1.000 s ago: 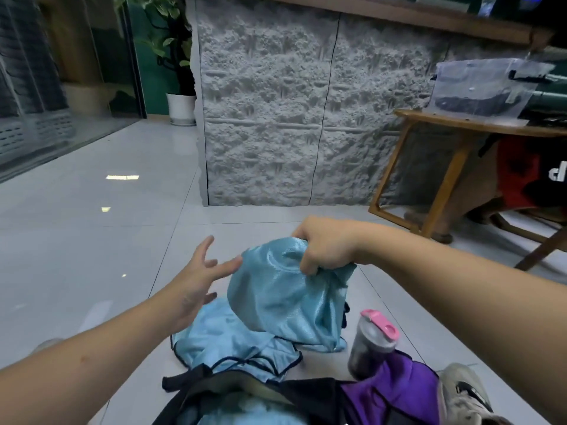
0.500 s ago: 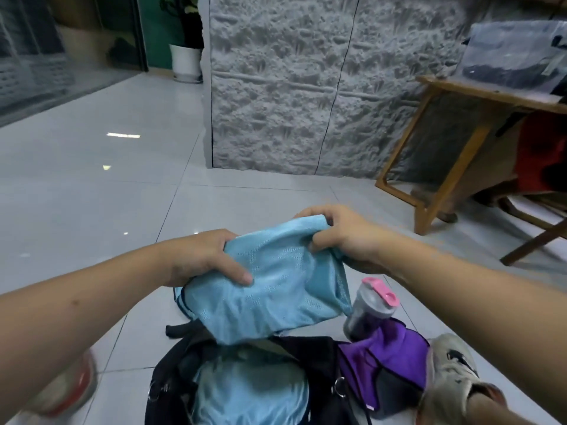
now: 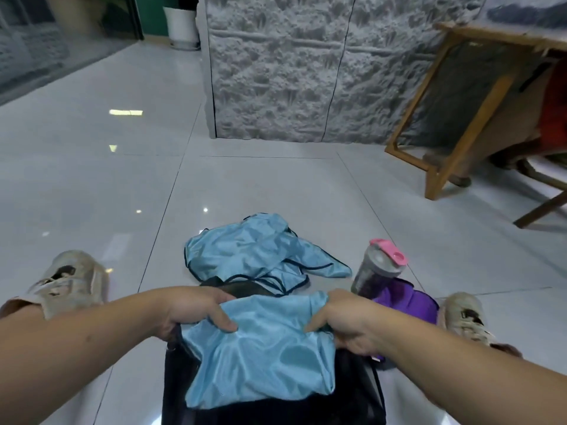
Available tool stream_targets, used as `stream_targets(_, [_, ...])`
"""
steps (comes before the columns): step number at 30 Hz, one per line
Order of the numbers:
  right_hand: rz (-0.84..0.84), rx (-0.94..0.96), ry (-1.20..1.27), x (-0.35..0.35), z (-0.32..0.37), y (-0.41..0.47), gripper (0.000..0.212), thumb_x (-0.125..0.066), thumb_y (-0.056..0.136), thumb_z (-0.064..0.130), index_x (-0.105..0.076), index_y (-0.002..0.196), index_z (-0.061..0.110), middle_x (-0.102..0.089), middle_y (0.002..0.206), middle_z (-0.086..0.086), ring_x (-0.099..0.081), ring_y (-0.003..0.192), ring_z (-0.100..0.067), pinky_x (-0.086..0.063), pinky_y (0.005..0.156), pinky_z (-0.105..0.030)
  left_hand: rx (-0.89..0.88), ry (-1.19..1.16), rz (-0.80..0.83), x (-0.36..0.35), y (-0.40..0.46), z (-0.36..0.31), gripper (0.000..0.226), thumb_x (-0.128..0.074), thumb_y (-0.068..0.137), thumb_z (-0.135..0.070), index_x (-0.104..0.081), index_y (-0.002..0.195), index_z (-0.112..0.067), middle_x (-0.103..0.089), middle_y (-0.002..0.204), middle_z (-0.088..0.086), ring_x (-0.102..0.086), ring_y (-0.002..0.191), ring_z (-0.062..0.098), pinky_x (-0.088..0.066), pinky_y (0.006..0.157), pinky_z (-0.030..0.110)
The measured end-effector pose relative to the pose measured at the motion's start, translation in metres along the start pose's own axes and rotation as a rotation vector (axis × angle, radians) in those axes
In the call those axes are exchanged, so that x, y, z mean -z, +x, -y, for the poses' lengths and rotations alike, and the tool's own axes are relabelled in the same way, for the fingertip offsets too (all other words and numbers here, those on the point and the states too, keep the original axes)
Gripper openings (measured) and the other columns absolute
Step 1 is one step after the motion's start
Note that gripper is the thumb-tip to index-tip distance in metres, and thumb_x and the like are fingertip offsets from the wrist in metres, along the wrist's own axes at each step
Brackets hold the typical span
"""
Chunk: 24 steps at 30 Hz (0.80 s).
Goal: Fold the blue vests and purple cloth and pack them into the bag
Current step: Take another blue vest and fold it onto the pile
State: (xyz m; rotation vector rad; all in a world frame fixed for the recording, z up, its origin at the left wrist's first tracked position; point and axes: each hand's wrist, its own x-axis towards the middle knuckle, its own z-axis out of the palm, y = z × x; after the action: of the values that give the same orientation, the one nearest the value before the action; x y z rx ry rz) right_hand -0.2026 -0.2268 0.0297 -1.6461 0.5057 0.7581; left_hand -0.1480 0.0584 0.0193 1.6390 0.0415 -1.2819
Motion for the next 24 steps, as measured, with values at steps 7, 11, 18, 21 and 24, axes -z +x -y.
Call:
stream_targets(7, [-0.296,0.069,-0.638,-0.019,-0.005,0.021,0.010,-0.068,0.085,0.011,-0.063,0.094,0.013,-0.066,0.092,-0.001,-0.063,0.080,-0.018,-0.052,0.060,-0.025,-0.001,0.079,-0.165,-0.013,0.033,0.007,0.066,-0.069,0.088,0.002,-0.055,0.138,-0.038,-0.073,0.124,0.004,-0.076,0.105,0.026,-0.060,0.094,0.047])
stream_targets(11, [-0.302,0.098,-0.659,-0.022,-0.008,0.034,0.025,-0.069,0.087,0.015,-0.071,0.112,0.015,-0.072,0.108,-0.001,-0.069,0.099,-0.021,-0.059,0.091,-0.035,-0.072,0.224,-0.288,-0.006,0.054,0.010,0.049,-0.073,0.085,-0.002,-0.070,0.124,-0.031,-0.078,0.110,-0.001,-0.077,0.097,0.019,-0.062,0.090,0.042])
stream_targets(18, [-0.246,-0.013,-1.200,-0.037,0.002,0.023,0.067,-0.080,0.086,0.044,-0.047,0.130,0.005,-0.058,0.132,-0.010,-0.061,0.122,-0.029,-0.047,0.090,-0.033,-0.139,0.639,-0.346,0.002,0.081,0.015,0.073,-0.080,0.083,-0.022,-0.050,0.150,-0.032,-0.063,0.133,-0.008,-0.060,0.116,0.014,-0.047,0.101,0.026])
stream_targets(21, [-0.212,0.041,-1.416,-0.044,0.007,0.015,0.039,-0.068,0.099,0.037,-0.060,0.121,0.006,-0.059,0.132,-0.013,-0.062,0.119,-0.032,-0.045,0.084,-0.034,-0.264,0.884,-0.386,0.003,0.086,0.017,0.090,-0.080,0.082,-0.032,-0.033,0.159,-0.034,-0.046,0.157,-0.007,-0.046,0.141,0.016,-0.037,0.118,0.031])
stream_targets(24, [-0.289,0.132,-1.481,-0.054,0.002,0.021,0.059,-0.052,0.106,0.018,-0.028,0.155,-0.001,-0.042,0.149,-0.020,-0.051,0.132,-0.037,-0.046,0.101,-0.043,-0.465,1.132,-0.420,-0.005,0.083,0.022,0.083,-0.068,0.090,-0.029,-0.021,0.156,-0.048,-0.041,0.156,-0.005,-0.046,0.139,0.021,-0.042,0.113,0.037])
